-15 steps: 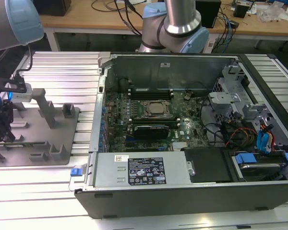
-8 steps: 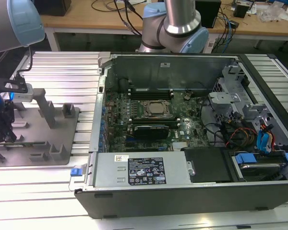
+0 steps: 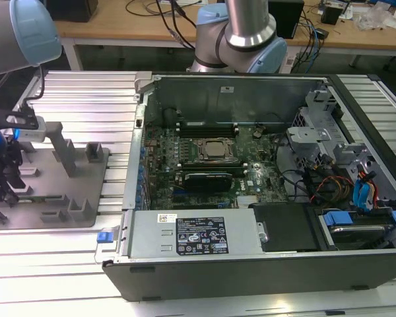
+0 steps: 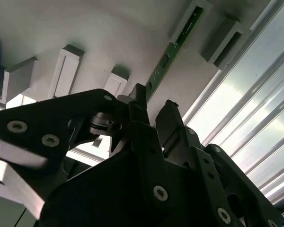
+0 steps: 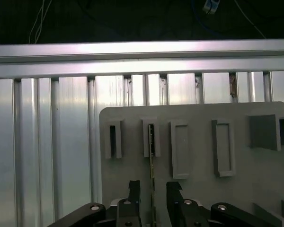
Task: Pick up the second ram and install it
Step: 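Pick up the second ram and move it above second insertion slot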
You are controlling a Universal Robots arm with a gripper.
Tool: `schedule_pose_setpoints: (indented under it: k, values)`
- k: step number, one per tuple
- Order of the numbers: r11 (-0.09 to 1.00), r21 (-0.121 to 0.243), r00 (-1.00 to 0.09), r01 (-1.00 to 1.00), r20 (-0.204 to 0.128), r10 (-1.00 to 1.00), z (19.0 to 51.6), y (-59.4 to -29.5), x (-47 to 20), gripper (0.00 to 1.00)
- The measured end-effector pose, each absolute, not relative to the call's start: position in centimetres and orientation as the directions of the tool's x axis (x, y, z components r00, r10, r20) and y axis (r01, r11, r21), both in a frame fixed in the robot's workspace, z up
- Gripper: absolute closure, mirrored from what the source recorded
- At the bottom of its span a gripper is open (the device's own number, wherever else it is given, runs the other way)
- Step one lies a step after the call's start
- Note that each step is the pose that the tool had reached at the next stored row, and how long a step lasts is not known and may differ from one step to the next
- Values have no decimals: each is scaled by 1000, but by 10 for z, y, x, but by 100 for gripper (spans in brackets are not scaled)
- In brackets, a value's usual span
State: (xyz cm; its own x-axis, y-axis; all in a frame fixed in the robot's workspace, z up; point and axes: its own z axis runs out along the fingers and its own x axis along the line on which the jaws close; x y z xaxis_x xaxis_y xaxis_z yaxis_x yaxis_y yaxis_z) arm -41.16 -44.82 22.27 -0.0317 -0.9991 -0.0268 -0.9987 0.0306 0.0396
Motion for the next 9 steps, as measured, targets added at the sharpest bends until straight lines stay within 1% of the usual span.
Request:
schedule_pose_setpoints:
  k: [6,9]
  values:
    - [-1,31,0,-1000,-27,-1000,209,-446,-414,66]
    - [-2,31,1,-1000,-27,-1000,209,-445,-414,66]
